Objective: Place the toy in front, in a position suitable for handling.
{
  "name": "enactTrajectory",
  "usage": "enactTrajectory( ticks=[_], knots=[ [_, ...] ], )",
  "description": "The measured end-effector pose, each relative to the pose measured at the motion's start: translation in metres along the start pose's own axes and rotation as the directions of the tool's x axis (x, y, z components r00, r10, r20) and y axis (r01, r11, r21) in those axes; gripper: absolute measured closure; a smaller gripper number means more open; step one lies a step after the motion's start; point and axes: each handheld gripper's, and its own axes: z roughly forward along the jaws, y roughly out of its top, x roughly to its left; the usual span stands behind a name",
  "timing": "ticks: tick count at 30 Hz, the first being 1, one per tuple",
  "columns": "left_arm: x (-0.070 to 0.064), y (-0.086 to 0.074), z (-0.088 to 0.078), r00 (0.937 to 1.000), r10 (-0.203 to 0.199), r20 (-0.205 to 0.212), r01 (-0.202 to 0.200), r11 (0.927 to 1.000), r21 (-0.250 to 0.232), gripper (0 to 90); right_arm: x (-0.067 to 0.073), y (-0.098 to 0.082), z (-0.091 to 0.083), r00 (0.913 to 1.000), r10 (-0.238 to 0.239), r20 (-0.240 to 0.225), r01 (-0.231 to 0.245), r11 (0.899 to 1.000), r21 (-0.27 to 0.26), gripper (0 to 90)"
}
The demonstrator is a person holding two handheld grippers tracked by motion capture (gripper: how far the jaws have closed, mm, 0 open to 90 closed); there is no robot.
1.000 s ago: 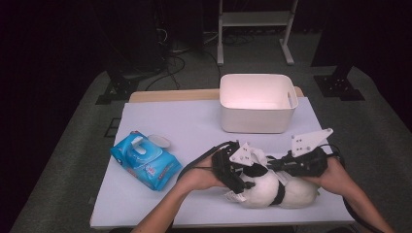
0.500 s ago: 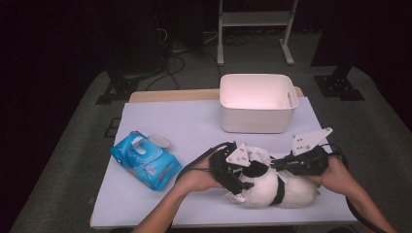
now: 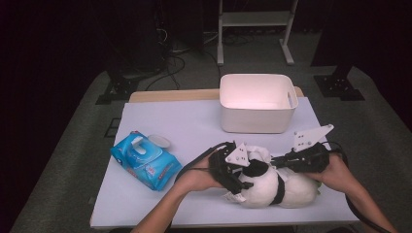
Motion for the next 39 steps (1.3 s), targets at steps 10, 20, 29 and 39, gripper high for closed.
enactTrajectory(
  ticks=[10,20,29,39],
  knots=[
    [0.005,0.003,0.005,0.9998,-0.02,0.0,0.02,0.9998,-0.005,18.4,0.009,0.004,-0.007,0.9991,-0.026,-0.033,0.025,0.999,-0.037,86.2],
    [-0.007,-0.015,-0.006,0.9973,-0.063,0.038,0.063,0.998,-0.006,17.6,0.01,-0.032,-0.013,0.9985,0.051,-0.019,-0.051,0.998,-0.029,86.6],
    [-0.009,-0.022,0.015,0.9862,-0.09,0.139,0.097,0.9944,-0.042,16.5,0.015,-0.024,-0.013,0.9981,0.031,-0.053,-0.034,0.998,-0.051,86.5],
    [-0.004,-0.012,0.021,0.9856,-0.098,0.138,0.106,0.9927,-0.057,18.8,0.017,0.017,-0.007,0.996,-0.073,-0.051,0.07,0.996,-0.048,86.5]
  ],
)
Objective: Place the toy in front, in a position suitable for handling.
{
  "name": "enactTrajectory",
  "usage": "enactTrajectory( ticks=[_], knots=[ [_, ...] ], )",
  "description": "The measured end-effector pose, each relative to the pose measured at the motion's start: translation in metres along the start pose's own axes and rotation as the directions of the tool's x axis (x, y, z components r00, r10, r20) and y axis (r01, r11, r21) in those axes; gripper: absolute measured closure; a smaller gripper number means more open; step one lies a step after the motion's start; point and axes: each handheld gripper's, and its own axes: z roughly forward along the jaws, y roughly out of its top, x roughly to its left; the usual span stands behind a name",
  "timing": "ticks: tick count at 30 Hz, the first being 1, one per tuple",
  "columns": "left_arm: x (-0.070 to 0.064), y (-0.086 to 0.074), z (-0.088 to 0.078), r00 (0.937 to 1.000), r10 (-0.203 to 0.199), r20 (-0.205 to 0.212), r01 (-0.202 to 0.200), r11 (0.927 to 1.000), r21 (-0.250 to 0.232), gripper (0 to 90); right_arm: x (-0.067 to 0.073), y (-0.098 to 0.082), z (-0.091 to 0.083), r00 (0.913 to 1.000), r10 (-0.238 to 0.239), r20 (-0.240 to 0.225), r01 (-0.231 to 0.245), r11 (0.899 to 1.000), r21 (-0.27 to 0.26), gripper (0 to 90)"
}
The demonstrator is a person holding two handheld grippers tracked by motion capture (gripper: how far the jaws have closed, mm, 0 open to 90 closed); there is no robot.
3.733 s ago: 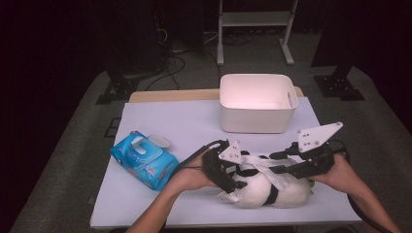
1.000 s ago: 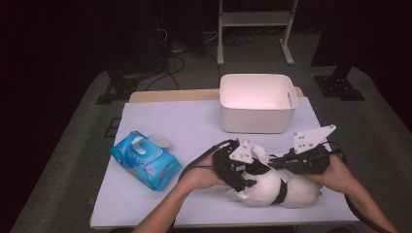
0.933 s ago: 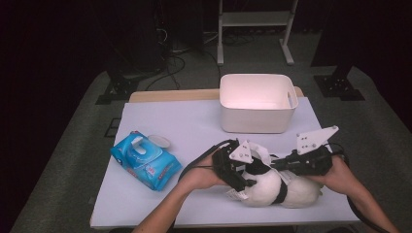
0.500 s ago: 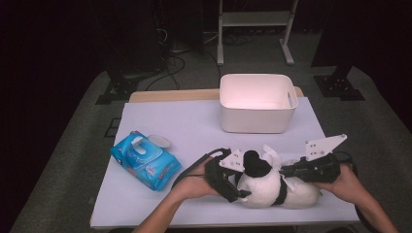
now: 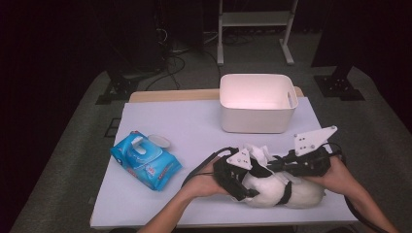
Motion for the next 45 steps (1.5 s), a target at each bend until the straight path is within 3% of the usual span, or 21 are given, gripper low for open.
enactTrajectory(
  ticks=[3,7,12,14,17,20,23,28,31,37,39,45],
  knots=[
    [0.002,-0.005,0.0,0.9998,-0.017,0.004,0.017,0.9993,-0.033,18.9,-0.001,-0.004,-0.002,0.9998,0.017,0.004,-0.017,1.0,0.009,86.5],
    [0.001,-0.007,0.001,0.9998,-0.018,0.003,0.018,0.999,-0.042,18.4,0.0,-0.017,-0.008,0.9989,0.045,0.012,-0.045,0.999,-0.003,86.5],
    [0.0,-0.011,0.003,0.9992,-0.039,0.007,0.039,0.998,-0.05,15.3,0.002,-0.031,-0.012,0.997,0.073,0.025,-0.074,0.997,0.026,86.5],
    [0.0,-0.011,0.004,0.9992,-0.03,0.027,0.032,0.998,-0.055,17.4,0.001,-0.034,-0.014,0.9963,0.084,0.02,-0.084,0.996,0.013,86.4],
    [0.0,-0.009,0.004,0.9994,-0.03,0.018,0.031,0.9976,-0.062,25.2,0.002,-0.032,-0.013,0.9968,0.076,0.023,-0.076,0.997,-0.007,86.5],
    [0.003,-0.006,-0.002,0.9983,-0.052,0.024,0.054,0.9944,-0.091,27.6,0.0,-0.025,-0.012,0.9974,0.071,0.014,-0.07,0.997,-0.042,86.5],
    [0.005,-0.004,-0.008,0.9988,-0.048,0.003,0.048,0.9949,-0.089,28.5,-0.003,-0.016,-0.01,0.9981,0.061,-0.001,-0.061,0.996,-0.067,86.5],
    [0.008,-0.012,-0.008,0.9979,-0.065,-0.007,0.064,0.994,-0.088,28.5,-0.008,-0.009,-0.002,0.9991,0.042,0.009,-0.042,0.999,-0.011,86.6],
    [0.009,-0.014,-0.007,0.9975,-0.071,0.001,0.071,0.9917,-0.108,28.3,-0.008,-0.015,-0.005,0.9983,0.057,0.013,-0.057,0.998,-0.006,86.6],
    [0.008,-0.018,-0.008,0.9975,-0.068,-0.017,0.066,0.993,-0.098,24.0,-0.006,-0.037,-0.01,0.9953,0.079,0.055,-0.083,0.994,0.067,86.7],
    [0.007,-0.018,-0.008,0.9978,-0.064,-0.02,0.061,0.9927,-0.104,22.8,-0.008,-0.047,-0.013,0.9924,0.111,0.054,-0.113,0.992,0.046,86.8],
    [0.004,-0.019,-0.007,0.9973,-0.057,-0.045,0.052,0.993,-0.106,16.7,-0.01,-0.058,-0.018,0.9886,0.135,0.067,-0.137,0.99,0.02,86.9]
  ],
)
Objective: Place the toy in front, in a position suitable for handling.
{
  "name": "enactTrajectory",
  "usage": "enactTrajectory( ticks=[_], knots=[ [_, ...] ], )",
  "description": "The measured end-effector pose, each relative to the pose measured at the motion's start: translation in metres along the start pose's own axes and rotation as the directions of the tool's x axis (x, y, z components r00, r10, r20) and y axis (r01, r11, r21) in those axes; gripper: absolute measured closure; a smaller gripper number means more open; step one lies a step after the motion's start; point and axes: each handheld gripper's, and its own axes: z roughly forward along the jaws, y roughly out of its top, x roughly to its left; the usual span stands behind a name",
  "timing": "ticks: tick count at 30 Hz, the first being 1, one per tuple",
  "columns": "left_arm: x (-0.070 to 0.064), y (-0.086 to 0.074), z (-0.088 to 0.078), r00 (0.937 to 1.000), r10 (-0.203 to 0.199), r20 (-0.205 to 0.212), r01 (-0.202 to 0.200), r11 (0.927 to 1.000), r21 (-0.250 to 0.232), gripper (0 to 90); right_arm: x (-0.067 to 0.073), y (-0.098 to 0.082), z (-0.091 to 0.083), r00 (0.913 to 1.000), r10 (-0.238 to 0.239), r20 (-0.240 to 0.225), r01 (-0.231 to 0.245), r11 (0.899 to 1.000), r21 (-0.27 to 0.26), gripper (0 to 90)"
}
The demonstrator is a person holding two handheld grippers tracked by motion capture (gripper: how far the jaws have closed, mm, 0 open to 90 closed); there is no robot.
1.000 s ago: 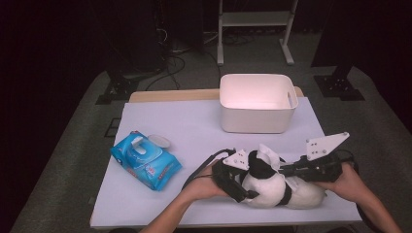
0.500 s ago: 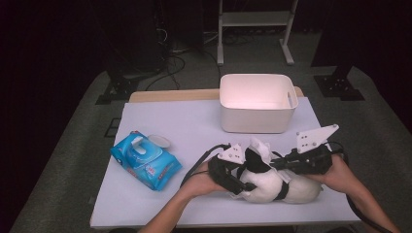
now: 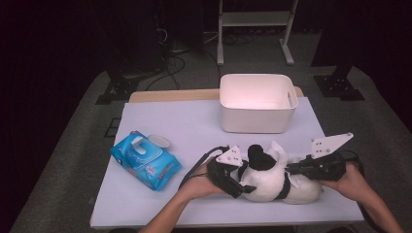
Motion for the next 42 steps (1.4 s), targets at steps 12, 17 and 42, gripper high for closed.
enactTrajectory(
  ticks=[12,17,42],
  knots=[
    [-0.002,0.0,0.011,0.9999,0.011,-0.011,-0.012,0.9998,-0.013,30.4,-0.001,-0.012,-0.007,0.9989,0.045,-0.014,-0.046,0.996,-0.071,86.9],
    [0.001,0.01,-0.008,0.9998,0.016,-0.008,-0.016,0.9994,-0.032,34.8,-0.003,-0.007,-0.004,0.9961,0.059,-0.066,-0.068,0.987,-0.147,87.0],
    [-0.008,0.055,-0.051,0.9878,0.144,-0.059,-0.141,0.989,0.043,34.6,-0.012,0.052,-0.009,0.9945,-0.029,-0.1,0.01,0.981,-0.194,86.9]
  ],
)
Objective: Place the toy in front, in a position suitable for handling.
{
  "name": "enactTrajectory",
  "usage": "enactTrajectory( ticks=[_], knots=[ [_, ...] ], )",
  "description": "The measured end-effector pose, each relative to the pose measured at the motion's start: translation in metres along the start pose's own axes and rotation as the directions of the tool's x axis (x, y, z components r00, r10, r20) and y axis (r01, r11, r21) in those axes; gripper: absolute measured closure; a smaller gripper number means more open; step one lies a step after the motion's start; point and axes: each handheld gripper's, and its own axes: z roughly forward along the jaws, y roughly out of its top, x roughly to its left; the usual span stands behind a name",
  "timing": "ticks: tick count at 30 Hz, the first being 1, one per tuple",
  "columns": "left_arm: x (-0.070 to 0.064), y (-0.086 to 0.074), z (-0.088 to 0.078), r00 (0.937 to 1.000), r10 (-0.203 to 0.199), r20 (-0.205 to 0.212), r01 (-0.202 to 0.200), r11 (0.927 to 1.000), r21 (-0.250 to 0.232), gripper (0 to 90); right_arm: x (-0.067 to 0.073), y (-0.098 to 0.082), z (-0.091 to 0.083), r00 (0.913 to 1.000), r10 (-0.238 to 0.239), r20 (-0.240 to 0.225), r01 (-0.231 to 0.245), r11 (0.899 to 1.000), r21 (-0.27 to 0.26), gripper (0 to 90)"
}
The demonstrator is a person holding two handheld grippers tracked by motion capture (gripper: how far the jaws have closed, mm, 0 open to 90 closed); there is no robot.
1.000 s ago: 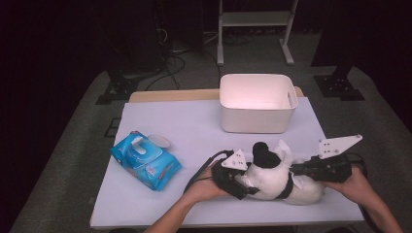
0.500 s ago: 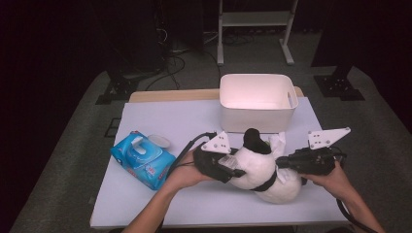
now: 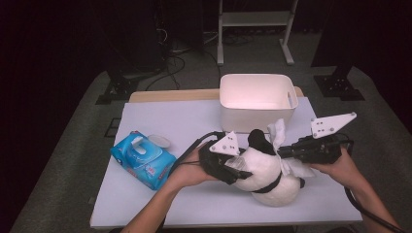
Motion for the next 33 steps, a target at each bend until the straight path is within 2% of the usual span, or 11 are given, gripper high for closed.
enactTrajectory(
  ticks=[6,10,12,16,21,28,33],
  knots=[
    [0.0,0.012,0.008,0.9998,0.02,0.006,-0.02,0.9998,0.007,34.6,0.003,0.028,0.001,0.9983,-0.055,-0.02,0.055,0.998,0.009,86.9],
    [0.0,0.021,0.016,0.9995,0.032,0.002,-0.032,0.9992,0.025,34.4,0.009,0.041,0.013,0.9939,-0.106,-0.028,0.108,0.991,0.081,86.7],
    [0.001,0.022,0.018,0.9994,0.035,-0.001,-0.035,0.9989,0.03,33.8,0.009,0.041,0.014,0.9928,-0.119,-0.01,0.12,0.985,0.121,86.8],
    [0.001,0.023,0.019,0.9996,0.028,-0.002,-0.028,0.9995,0.014,31.1,0.005,0.03,0.008,0.9951,-0.098,0.01,0.096,0.986,0.137,87.1],
    [0.0,0.017,0.015,0.9998,0.012,-0.017,-0.012,0.9999,0.002,27.0,0.002,0.015,-0.005,0.997,-0.062,0.045,0.057,0.993,0.105,87.2],
    [0.003,-0.01,0.015,0.9984,-0.053,-0.023,0.052,0.9986,-0.009,24.8,0.002,-0.004,-0.023,0.9982,-0.008,0.059,0.004,0.998,0.068,87.3],
    [0.007,-0.028,0.021,0.9942,-0.107,-0.001,0.107,0.9942,-0.009,23.1,0.006,-0.012,-0.032,0.9973,0.002,0.074,-0.006,0.999,0.051,87.4]
  ],
)
